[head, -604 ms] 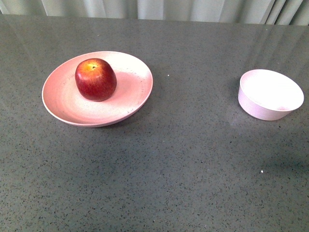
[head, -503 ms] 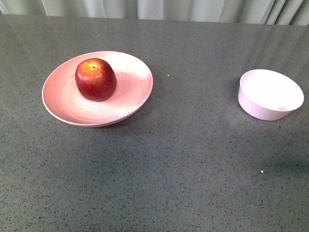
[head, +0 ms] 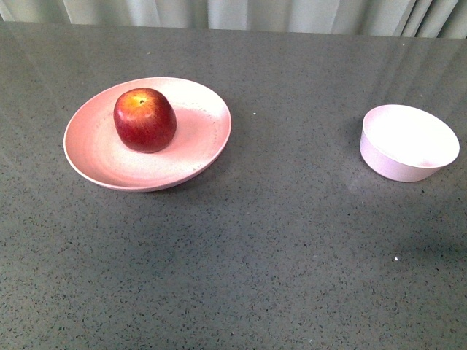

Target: Move apple from plate to bowl

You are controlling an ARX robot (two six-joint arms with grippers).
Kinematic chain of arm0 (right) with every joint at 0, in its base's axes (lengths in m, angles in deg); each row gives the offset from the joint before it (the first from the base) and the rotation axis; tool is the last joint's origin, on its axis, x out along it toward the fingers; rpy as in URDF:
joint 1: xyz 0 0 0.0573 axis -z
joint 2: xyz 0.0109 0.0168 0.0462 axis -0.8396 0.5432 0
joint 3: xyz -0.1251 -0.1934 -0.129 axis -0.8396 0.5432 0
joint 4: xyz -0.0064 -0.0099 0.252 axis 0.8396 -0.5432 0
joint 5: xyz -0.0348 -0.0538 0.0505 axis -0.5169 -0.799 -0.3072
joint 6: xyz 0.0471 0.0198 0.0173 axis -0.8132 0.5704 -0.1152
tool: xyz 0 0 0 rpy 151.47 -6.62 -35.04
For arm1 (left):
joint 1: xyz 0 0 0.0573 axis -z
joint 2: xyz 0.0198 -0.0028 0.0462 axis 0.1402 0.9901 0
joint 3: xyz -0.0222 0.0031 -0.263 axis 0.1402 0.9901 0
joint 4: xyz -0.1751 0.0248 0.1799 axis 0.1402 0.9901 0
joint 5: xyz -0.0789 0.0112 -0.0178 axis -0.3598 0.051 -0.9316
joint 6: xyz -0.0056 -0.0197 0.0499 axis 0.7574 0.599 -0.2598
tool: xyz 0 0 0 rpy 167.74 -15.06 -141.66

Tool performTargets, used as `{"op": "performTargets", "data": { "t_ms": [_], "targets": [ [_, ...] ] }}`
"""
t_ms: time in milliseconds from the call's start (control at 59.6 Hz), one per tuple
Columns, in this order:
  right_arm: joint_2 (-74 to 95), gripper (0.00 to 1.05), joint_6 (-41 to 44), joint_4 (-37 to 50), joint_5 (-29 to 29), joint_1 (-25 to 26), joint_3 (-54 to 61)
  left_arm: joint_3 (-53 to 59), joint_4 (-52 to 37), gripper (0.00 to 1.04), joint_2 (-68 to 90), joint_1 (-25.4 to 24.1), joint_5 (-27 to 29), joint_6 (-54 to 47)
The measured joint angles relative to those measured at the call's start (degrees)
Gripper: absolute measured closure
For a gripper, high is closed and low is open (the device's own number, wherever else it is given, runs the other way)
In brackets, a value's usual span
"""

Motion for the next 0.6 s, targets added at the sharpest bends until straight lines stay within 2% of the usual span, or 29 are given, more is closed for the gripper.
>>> {"op": "performTargets", "data": {
  "t_ms": [302,319,352,369,419,503,604],
  "targets": [
    [0.00,0.09,0.00,0.00,0.00,0.00,0.00,0.00,0.00,0.09,0.00,0.00,0.00,0.00],
    [0.33,0.09,-0.50,-0.39,-0.83,-0.20,-0.17,0.00,0.00,0.09,0.00,0.00,0.02,0.00],
    [3.45,0.09,-3.61,-7.10,-7.63,-2.19,-2.56,0.00,0.00,0.09,0.00,0.00,0.00,0.00],
    [7.96,0.09,-7.06,-12.90,-12.96,-3.08,-5.20,0.00,0.02,0.09,0.00,0.00,0.02,0.02],
    [15.72,0.09,-11.89,-18.84,-18.67,-1.77,-8.44,0.00,0.00,0.09,0.00,0.00,0.02,0.02],
    [23.37,0.09,-14.14,-17.66,-19.23,1.62,-10.45,0.00,0.00,0.09,0.00,0.00,0.02,0.00],
    [30.97,0.09,-13.57,-10.88,-16.02,4.87,-12.87,0.00,0.00,0.09,0.00,0.00,0.00,0.00]
  ]
}}
